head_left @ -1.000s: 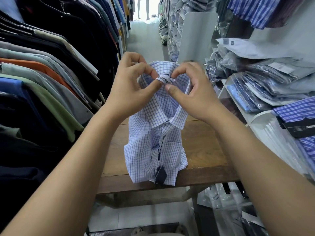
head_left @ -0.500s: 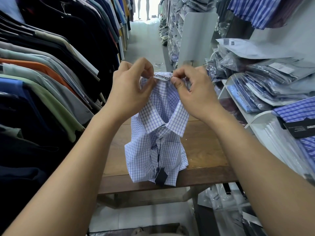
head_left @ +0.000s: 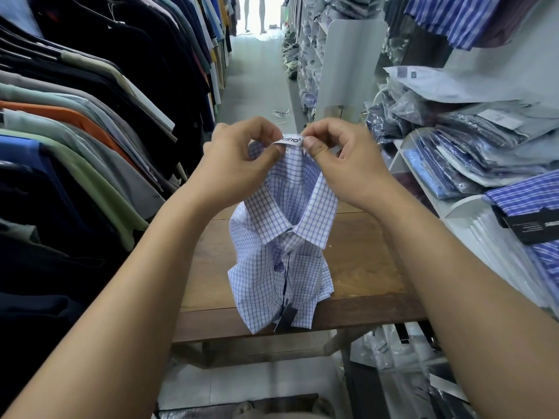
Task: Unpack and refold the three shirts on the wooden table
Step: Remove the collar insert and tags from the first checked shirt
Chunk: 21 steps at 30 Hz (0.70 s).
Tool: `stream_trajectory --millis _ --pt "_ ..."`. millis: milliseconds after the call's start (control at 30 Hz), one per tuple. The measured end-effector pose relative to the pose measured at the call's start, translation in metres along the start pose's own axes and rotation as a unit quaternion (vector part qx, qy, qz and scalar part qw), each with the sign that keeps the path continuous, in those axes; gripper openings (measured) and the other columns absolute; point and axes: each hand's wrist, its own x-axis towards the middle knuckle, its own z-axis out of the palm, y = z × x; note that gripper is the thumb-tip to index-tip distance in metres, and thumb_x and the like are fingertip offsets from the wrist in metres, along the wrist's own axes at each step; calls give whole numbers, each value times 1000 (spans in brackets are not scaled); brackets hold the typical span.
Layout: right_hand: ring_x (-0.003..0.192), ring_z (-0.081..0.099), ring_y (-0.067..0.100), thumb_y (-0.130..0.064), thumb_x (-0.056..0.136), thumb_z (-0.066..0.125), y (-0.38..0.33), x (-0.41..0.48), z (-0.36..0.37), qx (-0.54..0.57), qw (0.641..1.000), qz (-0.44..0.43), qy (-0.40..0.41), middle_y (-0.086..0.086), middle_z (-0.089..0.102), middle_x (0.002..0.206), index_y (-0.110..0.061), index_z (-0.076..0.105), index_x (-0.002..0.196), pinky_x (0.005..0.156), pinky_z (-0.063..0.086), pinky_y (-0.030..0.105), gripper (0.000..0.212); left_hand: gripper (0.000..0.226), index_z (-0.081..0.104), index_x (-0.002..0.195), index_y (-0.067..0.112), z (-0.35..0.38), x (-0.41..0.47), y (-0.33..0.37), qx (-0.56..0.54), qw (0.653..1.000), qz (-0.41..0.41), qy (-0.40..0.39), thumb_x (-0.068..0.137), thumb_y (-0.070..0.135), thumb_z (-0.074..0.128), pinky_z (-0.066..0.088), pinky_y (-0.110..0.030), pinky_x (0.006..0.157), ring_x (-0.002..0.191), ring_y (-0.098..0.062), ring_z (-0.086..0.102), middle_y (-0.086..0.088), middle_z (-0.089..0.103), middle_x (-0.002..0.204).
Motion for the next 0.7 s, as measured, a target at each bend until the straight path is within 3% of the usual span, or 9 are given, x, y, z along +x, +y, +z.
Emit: stream_trajectory --millis 33,133,200,300,367,433,567,700 --pt "81 60 7 -17 96 63 1 0 0 -10 1000 -8 -3 -4 70 87 -24 70 95 77 50 21 10 5 58 93 43 -1 1 1 24 1000 0 -4 92 45 62 47 -53 91 92 -19 54 22 62 85" --pt "91 62 22 -31 93 64 5 1 3 -53 998 -21 -7 -9 69 84 -33 70 93 87 52 42 6 4 51 103 36 1 4 5 127 992 0 -2 101 36 55 35 -45 91 100 -23 53 14 66 86" --pt "91 62 24 -36 90 66 6 2 4 -73 997 -26 -6 -11 69 82 -30 72 93 86 51 45 9 7 48 109 32 3 5 6 161 987 7 15 103 33 52 35 -44 88 101 -27 53 7 67 88" --pt "86 64 14 -27 90 71 4 1 2 -56 998 -13 6 -10 70 84 -23 74 98 85 53 33 9 14 49 109 28 1 4 8 58 998 2 35 100 28 60 47 -36 79 85 -13 58 10 66 84" --pt "83 65 5 -21 91 73 3 1 -1 -19 1000 9 15 -9 71 86 -21 73 101 78 51 19 10 22 51 108 25 -1 3 10 -24 999 -17 25 95 26 69 44 -25 65 66 -2 53 9 68 83" --pt "81 65 1 -18 91 73 4 2 -3 7 999 28 20 -8 72 88 -21 71 102 73 47 13 11 30 53 107 20 -3 2 12 -103 994 -36 14 89 23 77 42 -25 58 59 -7 47 8 70 82" --pt "74 63 -3 -10 91 71 3 5 -6 60 997 40 10 -6 71 84 -16 67 100 71 48 13 11 37 59 103 17 -9 3 10 -215 975 -59 -15 78 16 86 44 -29 60 69 -18 50 7 68 81" --pt "78 63 14 -11 91 71 5 7 -13 119 991 55 -7 6 75 89 -21 61 96 77 53 31 15 37 62 106 15 -14 3 3 -303 950 -64 -45 75 17 83 52 -37 82 83 -25 58 2 71 83"
